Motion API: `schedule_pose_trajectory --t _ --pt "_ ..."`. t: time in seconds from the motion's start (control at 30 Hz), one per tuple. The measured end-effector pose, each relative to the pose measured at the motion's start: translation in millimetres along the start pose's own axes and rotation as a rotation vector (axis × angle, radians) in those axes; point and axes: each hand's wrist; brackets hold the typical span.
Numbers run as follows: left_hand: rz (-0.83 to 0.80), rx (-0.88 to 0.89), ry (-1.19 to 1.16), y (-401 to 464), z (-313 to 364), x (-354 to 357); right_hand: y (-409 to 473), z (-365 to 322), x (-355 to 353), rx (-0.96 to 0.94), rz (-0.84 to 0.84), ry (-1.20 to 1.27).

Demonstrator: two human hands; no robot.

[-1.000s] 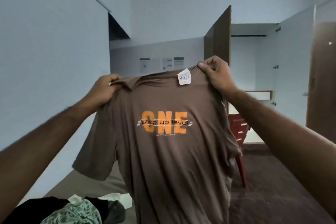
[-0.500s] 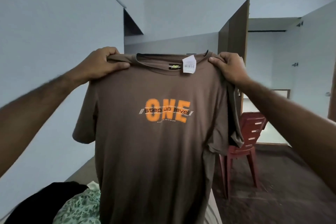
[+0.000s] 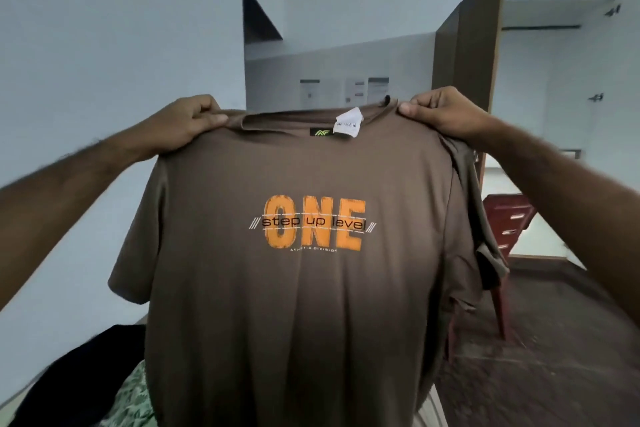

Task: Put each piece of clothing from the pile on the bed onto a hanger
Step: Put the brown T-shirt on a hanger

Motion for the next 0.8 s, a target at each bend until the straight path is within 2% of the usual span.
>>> schedule_pose_trajectory --t 0.17,0.27,0.4,0.57,0.67,0.8 --pt "0.163 -0.004 0.107 28.8 -73.5 107.4 2.4 123.8 51.8 0.122 -0.091 -0.037" --pt "0.194 -0.012 0.144 53.4 -127.2 183.0 -5.4 213.2 89.1 0.178 -0.142 -0.022" --pt "0.092 -0.084 0.198 89.5 -222.7 304.5 -25.0 357.5 154.4 0.33 -0.236 -0.001" --pt "-0.141 -0.129 0.308 114.7 -340.2 444.7 -62.8 510.6 255.7 0.558 -0.38 0.011" --pt "-0.249 -0.213 0.417 120.0 -399.5 508.1 -82.3 573.8 313.3 0.613 -0.404 -0.1" --pt "-0.27 -0.381 0.652 102.9 -441.2 570.4 -117.2 619.6 361.0 0.653 -0.404 -0.158"
Point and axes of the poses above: each hand's wrist, its own y-axis towards the middle knuckle, its own x-axis out of the palm, z = x × y, and after that the axes turned 11 degrees about -x, right-handed
